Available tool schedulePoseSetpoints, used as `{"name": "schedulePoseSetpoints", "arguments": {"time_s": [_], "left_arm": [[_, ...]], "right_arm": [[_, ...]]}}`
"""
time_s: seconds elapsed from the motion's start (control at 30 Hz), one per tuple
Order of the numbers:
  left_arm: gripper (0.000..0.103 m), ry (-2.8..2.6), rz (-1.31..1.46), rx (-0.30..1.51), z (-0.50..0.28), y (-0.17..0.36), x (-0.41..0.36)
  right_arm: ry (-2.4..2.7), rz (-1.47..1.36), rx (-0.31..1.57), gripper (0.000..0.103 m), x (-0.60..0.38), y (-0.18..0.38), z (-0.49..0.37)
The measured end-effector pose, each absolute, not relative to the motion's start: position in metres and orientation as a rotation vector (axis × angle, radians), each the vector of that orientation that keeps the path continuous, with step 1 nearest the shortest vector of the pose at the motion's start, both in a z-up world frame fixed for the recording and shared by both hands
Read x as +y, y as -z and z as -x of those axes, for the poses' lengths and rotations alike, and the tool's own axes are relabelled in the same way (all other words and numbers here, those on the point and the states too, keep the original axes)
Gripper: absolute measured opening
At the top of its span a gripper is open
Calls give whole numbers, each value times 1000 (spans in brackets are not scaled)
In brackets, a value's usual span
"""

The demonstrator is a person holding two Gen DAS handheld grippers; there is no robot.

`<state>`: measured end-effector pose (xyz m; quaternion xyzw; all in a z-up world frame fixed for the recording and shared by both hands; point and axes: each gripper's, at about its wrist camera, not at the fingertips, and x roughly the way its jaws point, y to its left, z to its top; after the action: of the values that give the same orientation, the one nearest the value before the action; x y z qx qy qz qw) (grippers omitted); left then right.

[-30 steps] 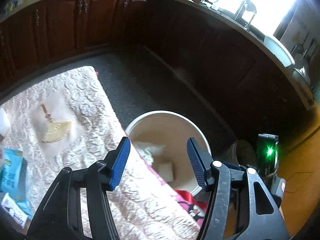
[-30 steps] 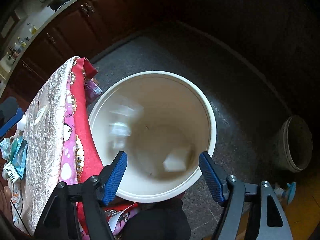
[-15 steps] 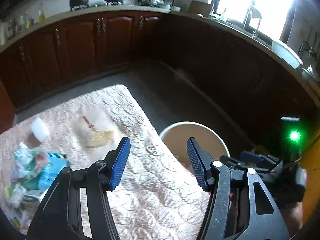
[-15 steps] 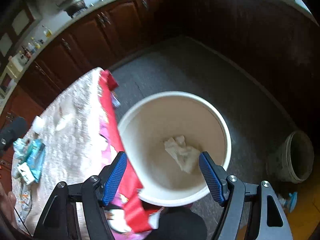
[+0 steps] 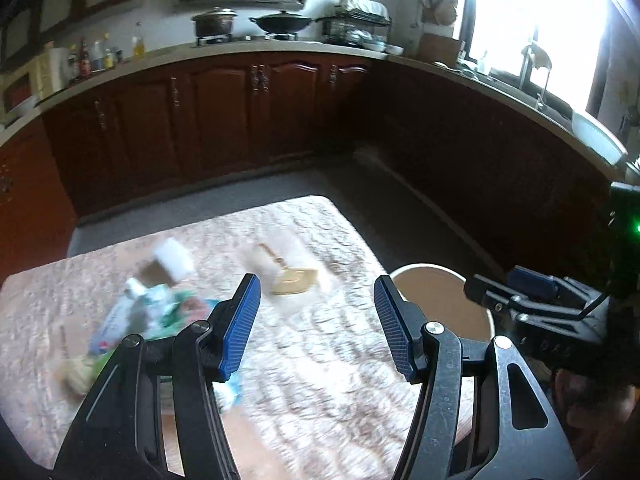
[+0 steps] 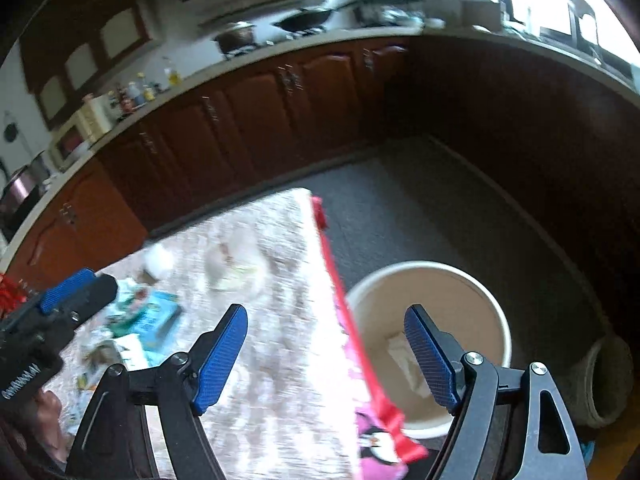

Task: Collect trash
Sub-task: 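Move both open tools back over the trash on the table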

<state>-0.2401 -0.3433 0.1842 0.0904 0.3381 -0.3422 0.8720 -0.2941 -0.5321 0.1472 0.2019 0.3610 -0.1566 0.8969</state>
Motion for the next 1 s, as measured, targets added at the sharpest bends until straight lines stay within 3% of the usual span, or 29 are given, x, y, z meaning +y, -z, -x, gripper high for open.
{"name": "schedulePoseSetpoints", "arguments": {"time_s": [0.33,1.0], "left_arm": [[65,570,-130,630,223,-221,-253],[65,375,-42,567,198,-237,-145]], "right_arm": [[171,-330,662,85,-459,-192,256],[-34,-197,630,89,-350,-224,206]]}}
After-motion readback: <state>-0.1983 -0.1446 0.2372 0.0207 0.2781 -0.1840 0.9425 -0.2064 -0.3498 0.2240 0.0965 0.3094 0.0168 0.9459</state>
